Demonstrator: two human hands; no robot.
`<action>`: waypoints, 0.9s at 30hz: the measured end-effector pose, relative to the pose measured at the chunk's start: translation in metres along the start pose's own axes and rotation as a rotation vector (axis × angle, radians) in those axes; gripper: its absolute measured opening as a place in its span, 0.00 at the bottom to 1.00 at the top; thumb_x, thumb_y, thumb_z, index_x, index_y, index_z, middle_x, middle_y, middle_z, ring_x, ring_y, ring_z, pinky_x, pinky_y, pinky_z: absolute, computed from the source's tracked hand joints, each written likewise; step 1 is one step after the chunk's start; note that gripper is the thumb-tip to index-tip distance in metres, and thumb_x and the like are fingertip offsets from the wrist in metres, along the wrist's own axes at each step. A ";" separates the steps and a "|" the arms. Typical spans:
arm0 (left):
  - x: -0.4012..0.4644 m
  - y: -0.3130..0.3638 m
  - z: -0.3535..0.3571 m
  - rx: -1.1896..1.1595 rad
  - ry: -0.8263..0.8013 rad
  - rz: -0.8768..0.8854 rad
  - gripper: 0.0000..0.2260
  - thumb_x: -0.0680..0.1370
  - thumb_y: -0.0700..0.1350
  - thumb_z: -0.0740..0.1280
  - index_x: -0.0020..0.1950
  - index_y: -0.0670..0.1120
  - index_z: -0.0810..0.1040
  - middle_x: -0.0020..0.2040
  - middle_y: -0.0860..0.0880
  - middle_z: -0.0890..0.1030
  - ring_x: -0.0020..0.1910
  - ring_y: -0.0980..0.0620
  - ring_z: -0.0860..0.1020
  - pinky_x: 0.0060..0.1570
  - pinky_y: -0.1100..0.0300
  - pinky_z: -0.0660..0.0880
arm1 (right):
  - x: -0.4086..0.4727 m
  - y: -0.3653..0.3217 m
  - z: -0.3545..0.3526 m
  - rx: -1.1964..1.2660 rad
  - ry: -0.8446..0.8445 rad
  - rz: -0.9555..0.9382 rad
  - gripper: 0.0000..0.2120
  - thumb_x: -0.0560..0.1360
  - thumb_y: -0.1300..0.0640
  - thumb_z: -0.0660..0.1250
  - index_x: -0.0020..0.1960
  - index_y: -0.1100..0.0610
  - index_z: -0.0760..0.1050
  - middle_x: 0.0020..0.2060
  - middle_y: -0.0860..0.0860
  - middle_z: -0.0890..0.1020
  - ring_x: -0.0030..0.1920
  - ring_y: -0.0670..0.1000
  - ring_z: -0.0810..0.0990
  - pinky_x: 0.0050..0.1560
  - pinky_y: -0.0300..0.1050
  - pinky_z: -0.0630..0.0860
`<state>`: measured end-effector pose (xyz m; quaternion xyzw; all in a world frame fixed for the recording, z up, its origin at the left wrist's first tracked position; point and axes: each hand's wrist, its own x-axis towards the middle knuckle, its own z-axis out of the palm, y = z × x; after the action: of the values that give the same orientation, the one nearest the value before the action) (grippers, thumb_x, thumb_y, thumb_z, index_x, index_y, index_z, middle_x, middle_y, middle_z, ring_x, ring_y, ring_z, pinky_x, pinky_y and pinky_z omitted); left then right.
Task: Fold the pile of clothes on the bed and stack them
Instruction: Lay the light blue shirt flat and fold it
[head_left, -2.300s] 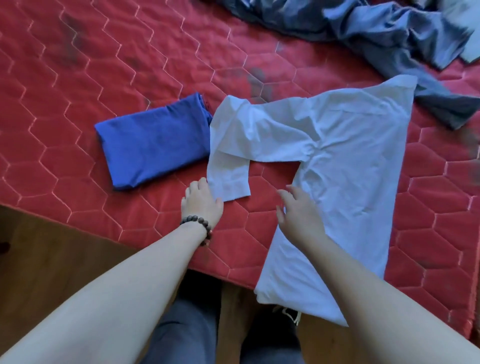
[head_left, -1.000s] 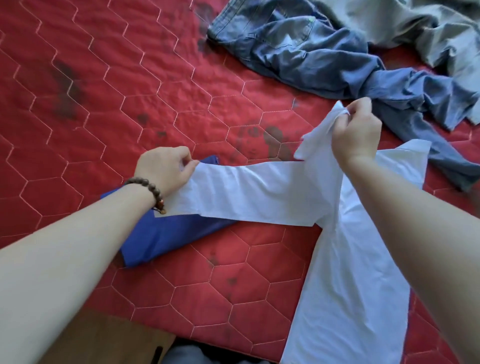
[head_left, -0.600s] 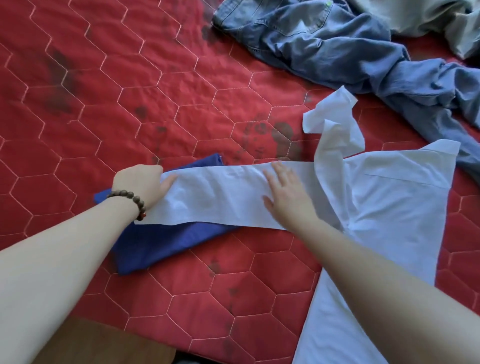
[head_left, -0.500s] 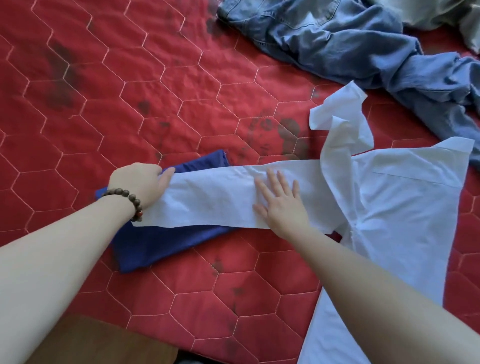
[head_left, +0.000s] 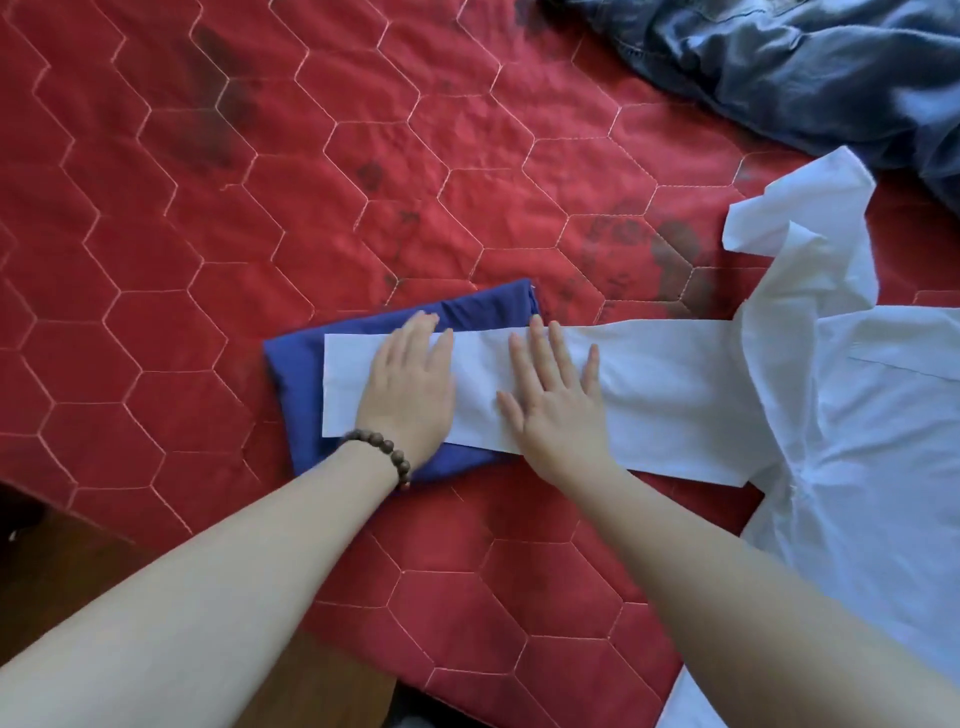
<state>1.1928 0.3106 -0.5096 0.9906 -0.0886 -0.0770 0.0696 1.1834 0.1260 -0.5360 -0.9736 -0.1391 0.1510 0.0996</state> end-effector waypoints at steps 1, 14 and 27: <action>-0.004 0.012 0.010 -0.027 -0.051 0.042 0.23 0.76 0.46 0.54 0.69 0.38 0.71 0.69 0.37 0.71 0.70 0.40 0.70 0.69 0.48 0.62 | 0.004 -0.014 0.007 -0.009 0.000 -0.047 0.29 0.80 0.45 0.50 0.78 0.56 0.56 0.78 0.55 0.55 0.78 0.55 0.50 0.73 0.67 0.45; -0.020 0.016 0.058 0.067 -0.150 -0.203 0.32 0.78 0.64 0.46 0.79 0.52 0.50 0.80 0.47 0.50 0.77 0.36 0.48 0.70 0.32 0.46 | -0.030 0.112 0.005 -0.057 -0.070 0.281 0.27 0.79 0.41 0.42 0.77 0.43 0.41 0.77 0.46 0.41 0.78 0.52 0.41 0.74 0.58 0.35; 0.004 0.045 0.012 -0.086 -0.134 -0.251 0.27 0.80 0.55 0.54 0.78 0.47 0.58 0.79 0.45 0.52 0.78 0.43 0.45 0.72 0.34 0.45 | 0.009 0.131 -0.107 0.138 0.527 0.395 0.31 0.75 0.48 0.65 0.74 0.58 0.63 0.75 0.64 0.57 0.77 0.62 0.53 0.75 0.59 0.49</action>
<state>1.1870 0.2645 -0.5155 0.9827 0.0347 -0.1548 0.0957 1.2578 -0.0102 -0.4698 -0.9783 0.0931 -0.0807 0.1665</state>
